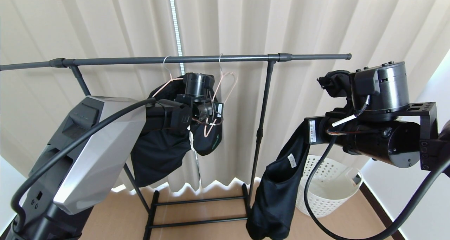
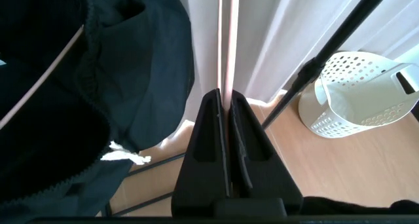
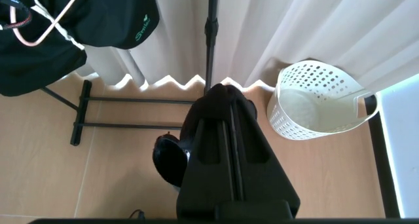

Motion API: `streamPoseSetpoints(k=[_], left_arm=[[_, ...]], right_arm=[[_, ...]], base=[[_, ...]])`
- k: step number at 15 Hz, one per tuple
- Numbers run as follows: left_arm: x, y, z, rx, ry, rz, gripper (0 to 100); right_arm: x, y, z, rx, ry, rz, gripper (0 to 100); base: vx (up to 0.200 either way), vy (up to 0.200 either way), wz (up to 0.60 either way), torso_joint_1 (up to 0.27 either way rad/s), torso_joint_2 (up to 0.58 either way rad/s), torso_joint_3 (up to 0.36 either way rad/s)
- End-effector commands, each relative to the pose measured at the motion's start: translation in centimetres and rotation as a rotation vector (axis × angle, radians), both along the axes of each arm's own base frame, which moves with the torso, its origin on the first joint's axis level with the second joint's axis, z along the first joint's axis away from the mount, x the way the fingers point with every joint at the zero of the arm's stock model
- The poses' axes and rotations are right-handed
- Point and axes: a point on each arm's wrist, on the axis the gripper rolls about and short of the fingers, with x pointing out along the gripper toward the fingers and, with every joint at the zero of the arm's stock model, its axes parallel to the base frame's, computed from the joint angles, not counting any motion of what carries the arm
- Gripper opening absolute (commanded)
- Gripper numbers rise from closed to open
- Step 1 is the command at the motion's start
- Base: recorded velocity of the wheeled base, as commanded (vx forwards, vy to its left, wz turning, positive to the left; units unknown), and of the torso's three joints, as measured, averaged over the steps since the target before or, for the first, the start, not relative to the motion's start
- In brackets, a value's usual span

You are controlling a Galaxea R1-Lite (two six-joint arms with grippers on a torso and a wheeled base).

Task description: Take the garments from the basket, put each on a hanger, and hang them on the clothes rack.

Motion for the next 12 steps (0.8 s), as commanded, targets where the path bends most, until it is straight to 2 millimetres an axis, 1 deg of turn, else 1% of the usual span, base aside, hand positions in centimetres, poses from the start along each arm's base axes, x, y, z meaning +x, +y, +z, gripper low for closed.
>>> streamPoseSetpoints(k=[1,7,12], left_arm=[[-0.1,0.0,0.3,-0.002,-0.004,0.000,0],[-1.2,0.3,3.4,-0.034,-0.056,-0.002,0],[-2.8,0.9,4.1,-0.036,-0.060,-0.007,0]], right_arm=[[0.0,0.0,0.0,0.000,-0.001,0.000,0],[-0.1,0.0,0.0,0.000,-0.001,0.000,0],[-0.1,0.0,0.1,0.001,-0.002,0.000,0]], base=[[0.000,0.000,0.00,0.000,0.00,0.000],[0.000,0.000,0.00,0.000,0.00,0.000],[0.000,0.000,0.00,0.000,0.00,0.000]])
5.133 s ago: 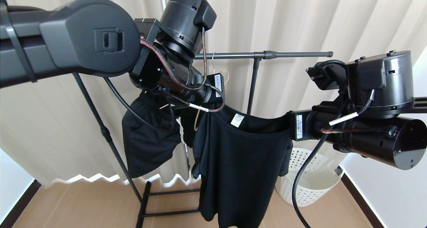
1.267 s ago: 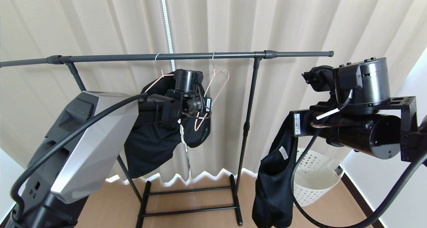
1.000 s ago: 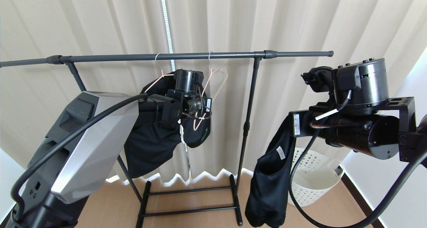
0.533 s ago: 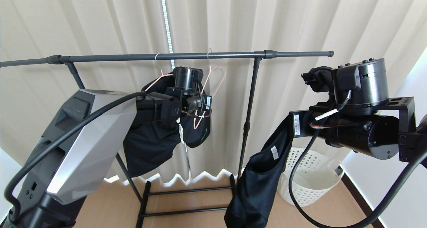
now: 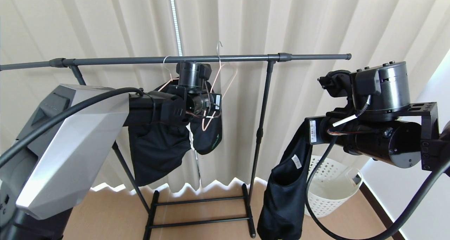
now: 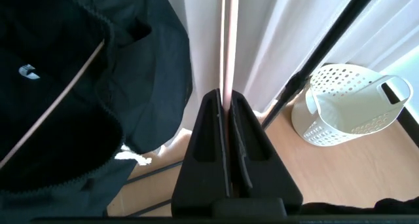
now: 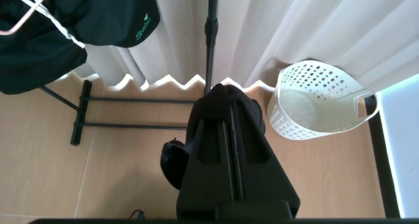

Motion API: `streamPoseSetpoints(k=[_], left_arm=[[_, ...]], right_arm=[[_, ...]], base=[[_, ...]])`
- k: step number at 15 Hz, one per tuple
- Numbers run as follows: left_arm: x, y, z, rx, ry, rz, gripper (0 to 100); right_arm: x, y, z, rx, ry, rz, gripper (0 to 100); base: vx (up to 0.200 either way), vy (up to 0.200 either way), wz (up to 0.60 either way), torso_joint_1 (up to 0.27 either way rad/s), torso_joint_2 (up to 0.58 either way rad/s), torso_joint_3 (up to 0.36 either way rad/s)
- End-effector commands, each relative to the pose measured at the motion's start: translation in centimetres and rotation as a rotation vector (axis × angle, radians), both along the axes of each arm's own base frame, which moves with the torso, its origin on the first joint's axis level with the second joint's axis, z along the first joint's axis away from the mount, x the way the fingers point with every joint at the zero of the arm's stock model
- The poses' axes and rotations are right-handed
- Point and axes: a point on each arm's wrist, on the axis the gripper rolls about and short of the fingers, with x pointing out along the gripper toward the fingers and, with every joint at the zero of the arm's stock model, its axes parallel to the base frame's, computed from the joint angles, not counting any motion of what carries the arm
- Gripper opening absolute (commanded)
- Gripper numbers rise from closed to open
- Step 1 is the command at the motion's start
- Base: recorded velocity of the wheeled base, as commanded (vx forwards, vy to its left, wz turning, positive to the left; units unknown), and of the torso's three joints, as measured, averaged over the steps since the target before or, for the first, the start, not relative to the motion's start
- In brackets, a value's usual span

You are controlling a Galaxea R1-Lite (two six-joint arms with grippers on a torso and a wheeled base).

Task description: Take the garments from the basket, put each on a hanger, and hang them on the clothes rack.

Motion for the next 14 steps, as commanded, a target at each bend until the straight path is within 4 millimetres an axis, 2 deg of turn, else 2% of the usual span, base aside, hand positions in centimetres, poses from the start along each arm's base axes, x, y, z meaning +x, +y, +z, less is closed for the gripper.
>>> streamPoseSetpoints(k=[1,4,9,10,11,12,14], left_arm=[[-1.1,0.4,0.9,-0.004,-0.012,-0.003,0],[-4.7,0.9,1.4,-0.009,-0.028,-0.032,0],[-10.1,3.0,2.9,-0.037,-0.076,-0.054,0],[-12.3,3.3,2.3,-0.036,-0.075,-0.075,0],[-13.0,3.4,2.1,-0.036,-0.074,-0.082,0],[-15.6,3.9,1.9,-0.036,-0.100,-0.116,0],[-18.1,5.3,1.0,-0.012,-0.106,-0.157,0]], right_arm=[[0.0,0.0,0.0,0.001,-0.001,0.001,0],[-0.1,0.0,0.1,0.002,-0.004,-0.001,0],[-0.1,0.0,-0.1,-0.002,0.001,-0.001,0],[-0.1,0.0,-0.1,-0.002,0.001,0.001,0],[-0.1,0.0,-0.1,-0.002,0.001,0.001,0],[0.0,0.0,-0.2,-0.004,0.005,-0.001,0],[0.1,0.1,-0.3,-0.005,0.006,-0.001,0]], base=[[0.000,0.000,0.00,0.000,0.00,0.000],[0.000,0.000,0.00,0.000,0.00,0.000],[0.000,0.000,0.00,0.000,0.00,0.000],[0.000,0.000,0.00,0.000,0.00,0.000],[0.000,0.000,0.00,0.000,0.00,0.000],[0.000,0.000,0.00,0.000,0.00,0.000],[0.000,0.000,0.00,0.000,0.00,0.000]])
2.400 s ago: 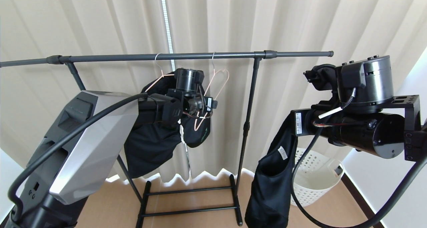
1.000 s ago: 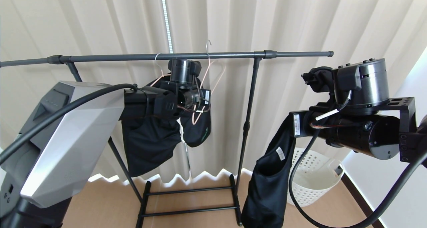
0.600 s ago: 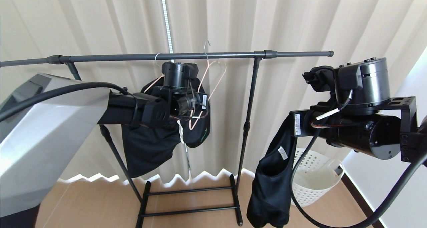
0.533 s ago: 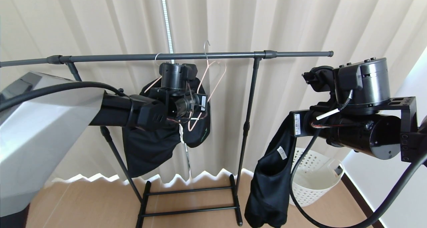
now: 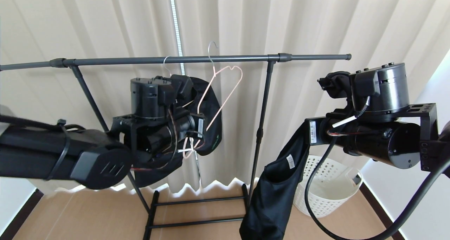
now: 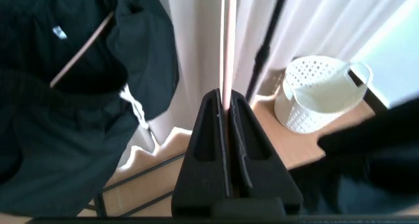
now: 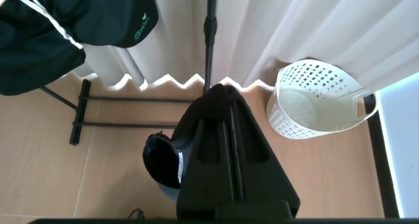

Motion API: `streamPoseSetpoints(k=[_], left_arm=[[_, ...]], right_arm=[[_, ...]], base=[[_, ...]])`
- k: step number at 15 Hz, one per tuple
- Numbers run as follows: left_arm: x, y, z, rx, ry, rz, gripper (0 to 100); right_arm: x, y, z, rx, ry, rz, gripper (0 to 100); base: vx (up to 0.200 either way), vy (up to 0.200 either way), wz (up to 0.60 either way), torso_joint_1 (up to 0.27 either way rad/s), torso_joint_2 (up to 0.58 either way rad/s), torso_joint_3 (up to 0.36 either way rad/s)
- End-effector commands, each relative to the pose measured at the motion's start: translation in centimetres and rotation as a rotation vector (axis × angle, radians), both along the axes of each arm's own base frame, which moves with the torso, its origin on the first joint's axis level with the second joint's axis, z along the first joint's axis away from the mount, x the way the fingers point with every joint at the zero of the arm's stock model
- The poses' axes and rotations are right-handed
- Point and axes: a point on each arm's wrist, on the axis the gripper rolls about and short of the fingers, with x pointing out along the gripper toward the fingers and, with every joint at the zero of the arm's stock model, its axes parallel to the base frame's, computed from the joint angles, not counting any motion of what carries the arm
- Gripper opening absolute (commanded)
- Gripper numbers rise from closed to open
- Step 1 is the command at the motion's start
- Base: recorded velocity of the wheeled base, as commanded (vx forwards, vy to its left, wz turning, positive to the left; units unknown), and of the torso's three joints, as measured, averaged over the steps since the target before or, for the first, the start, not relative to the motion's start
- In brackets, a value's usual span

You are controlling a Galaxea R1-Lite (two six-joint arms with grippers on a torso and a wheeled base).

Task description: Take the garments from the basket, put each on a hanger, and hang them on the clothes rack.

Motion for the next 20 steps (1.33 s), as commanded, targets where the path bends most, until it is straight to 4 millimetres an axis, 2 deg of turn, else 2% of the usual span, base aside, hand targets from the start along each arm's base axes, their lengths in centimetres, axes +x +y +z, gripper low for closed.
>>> streamPoseSetpoints(k=[1,4,8,10,11,12,20], left_arm=[[-4.9,2.1,0.3,-0.009,-0.039,-0.070,0],[-6.9,3.2,-1.1,0.003,-0.040,-0.157,0],[-9.9,4.4,-4.6,0.031,-0.024,-0.250,0],[-11.0,4.9,-5.5,0.015,-0.031,-0.296,0],[-11.9,5.3,-6.3,-0.012,-0.039,-0.379,0],[-12.0,5.3,-7.0,0.010,-0.034,-0.406,0],[-12.8,5.0,-8.1,0.053,-0.019,-0.475,0]], right_arm=[[0.1,0.1,-0.1,-0.003,0.002,0.001,0],[0.6,-0.1,-0.6,-0.027,0.015,-0.005,0],[1.9,-0.6,-1.9,-0.053,0.052,-0.043,0],[2.5,-0.8,-2.2,-0.055,0.050,-0.059,0],[2.9,-1.1,-2.3,-0.068,0.036,-0.106,0],[3.0,-1.1,-2.2,-0.077,0.022,-0.131,0],[4.9,-1.3,-2.4,-0.072,-0.046,-0.203,0]], base=[[0.000,0.000,0.00,0.000,0.00,0.000],[0.000,0.000,0.00,0.000,0.00,0.000],[0.000,0.000,0.00,0.000,0.00,0.000],[0.000,0.000,0.00,0.000,0.00,0.000],[0.000,0.000,0.00,0.000,0.00,0.000],[0.000,0.000,0.00,0.000,0.00,0.000],[0.000,0.000,0.00,0.000,0.00,0.000]])
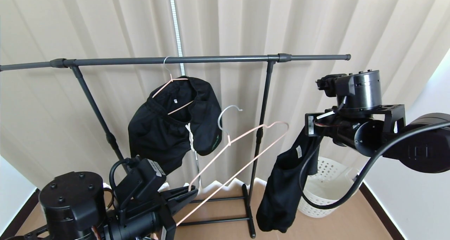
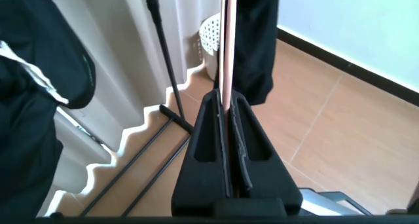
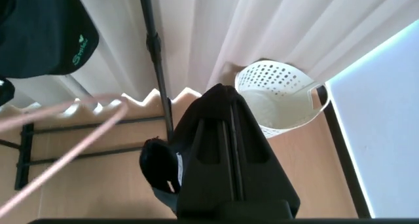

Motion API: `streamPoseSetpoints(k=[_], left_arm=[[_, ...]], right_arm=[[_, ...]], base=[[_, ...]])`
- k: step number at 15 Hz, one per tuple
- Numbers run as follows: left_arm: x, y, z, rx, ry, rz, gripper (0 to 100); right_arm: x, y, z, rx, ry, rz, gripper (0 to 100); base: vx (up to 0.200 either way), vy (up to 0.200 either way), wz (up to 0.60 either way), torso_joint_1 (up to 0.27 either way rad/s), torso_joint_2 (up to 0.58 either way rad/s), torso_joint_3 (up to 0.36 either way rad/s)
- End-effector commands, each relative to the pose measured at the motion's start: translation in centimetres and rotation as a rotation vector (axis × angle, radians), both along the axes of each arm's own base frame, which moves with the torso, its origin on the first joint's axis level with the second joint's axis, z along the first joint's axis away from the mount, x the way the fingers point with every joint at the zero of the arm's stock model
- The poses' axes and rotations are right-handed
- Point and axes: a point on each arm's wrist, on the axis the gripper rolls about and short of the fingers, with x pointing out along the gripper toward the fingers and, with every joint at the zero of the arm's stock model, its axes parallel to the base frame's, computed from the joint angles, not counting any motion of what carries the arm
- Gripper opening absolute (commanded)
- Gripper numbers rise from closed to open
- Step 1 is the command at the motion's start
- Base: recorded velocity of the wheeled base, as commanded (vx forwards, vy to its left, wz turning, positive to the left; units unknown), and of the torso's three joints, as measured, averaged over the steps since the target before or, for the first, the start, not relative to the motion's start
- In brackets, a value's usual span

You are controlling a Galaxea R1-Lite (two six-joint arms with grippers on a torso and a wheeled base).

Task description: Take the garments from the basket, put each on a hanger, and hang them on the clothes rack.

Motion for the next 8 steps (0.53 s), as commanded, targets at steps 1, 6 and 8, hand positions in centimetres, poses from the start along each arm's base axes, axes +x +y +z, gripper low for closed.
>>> streamPoseSetpoints(k=[1,6,8], left_arm=[[-0.3,-0.3,-0.4,0.012,0.014,-0.020,0],[-0.5,-0.7,-0.4,0.012,0.015,-0.042,0],[-0.6,-0.8,-0.4,0.011,0.013,-0.048,0]], right_arm=[[0.6,-0.1,-0.3,0.001,-0.001,-0.011,0],[1.6,0.4,-1.2,0.013,-0.024,-0.016,0],[2.0,0.6,-1.6,0.017,-0.039,-0.023,0]], base=[[0.000,0.000,0.00,0.000,0.00,0.000],[0.000,0.000,0.00,0.000,0.00,0.000],[0.000,0.000,0.00,0.000,0.00,0.000]])
